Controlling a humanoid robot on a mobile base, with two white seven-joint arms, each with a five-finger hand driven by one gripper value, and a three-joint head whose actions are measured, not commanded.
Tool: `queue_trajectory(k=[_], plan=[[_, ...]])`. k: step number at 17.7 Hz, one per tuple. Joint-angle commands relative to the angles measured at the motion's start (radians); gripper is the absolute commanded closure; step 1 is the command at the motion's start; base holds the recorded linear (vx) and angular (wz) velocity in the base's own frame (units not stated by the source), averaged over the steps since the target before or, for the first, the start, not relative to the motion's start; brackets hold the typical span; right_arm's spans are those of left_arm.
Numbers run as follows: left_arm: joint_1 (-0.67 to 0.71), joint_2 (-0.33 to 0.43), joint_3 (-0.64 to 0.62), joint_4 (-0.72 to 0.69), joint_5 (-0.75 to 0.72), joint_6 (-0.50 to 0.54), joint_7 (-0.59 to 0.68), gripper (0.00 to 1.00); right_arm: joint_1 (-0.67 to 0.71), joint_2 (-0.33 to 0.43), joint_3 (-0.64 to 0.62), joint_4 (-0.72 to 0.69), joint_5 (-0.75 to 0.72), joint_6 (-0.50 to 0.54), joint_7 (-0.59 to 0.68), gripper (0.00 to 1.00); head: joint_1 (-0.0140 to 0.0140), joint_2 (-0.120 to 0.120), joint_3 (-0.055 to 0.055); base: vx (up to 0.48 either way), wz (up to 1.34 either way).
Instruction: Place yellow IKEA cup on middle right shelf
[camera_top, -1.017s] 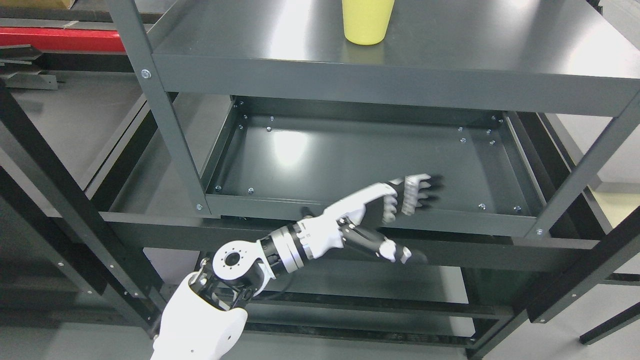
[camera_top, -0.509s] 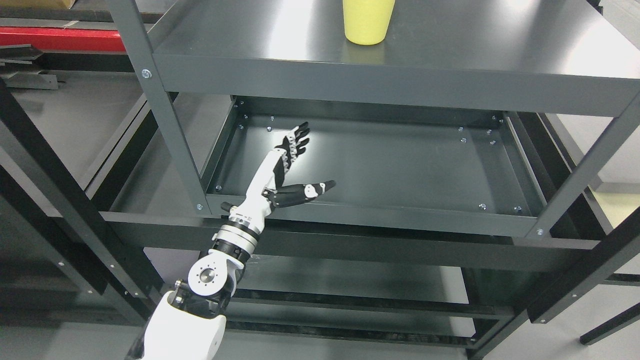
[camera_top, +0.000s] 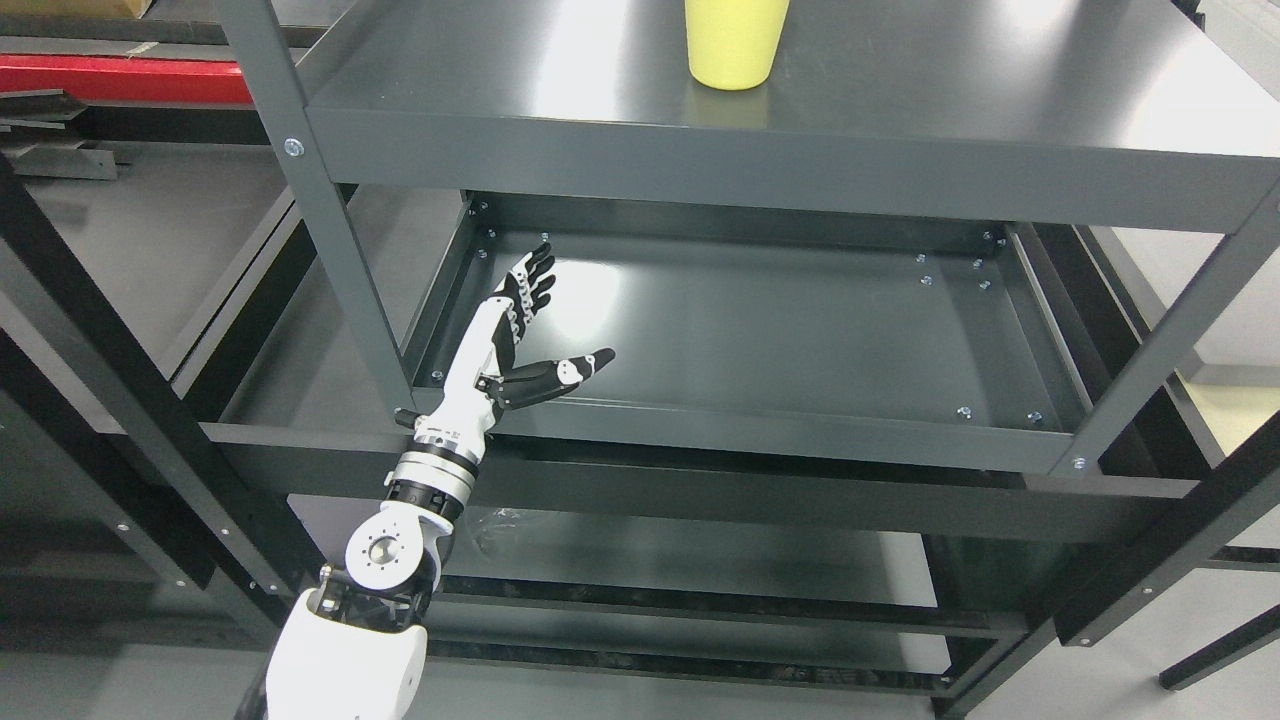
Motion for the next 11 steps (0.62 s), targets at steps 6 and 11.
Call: queue_trajectory(k=[6, 11], plan=[[0.005, 0.010, 0.069, 0.016, -0.006, -0.001, -0.001, 0.01, 0.014, -0.017, 0.017, 0.000, -0.025, 0.000, 0.001, 0.01, 0.0000, 0.000, 0.000, 0.000, 0.00], [0.000, 0.010, 0.069, 0.013, -0.006, -0.003, -0.002, 0.01, 0.014, -0.017, 0.017, 0.000, -0.025, 0.000, 0.001, 0.01, 0.0000, 0.000, 0.000, 0.000, 0.00]])
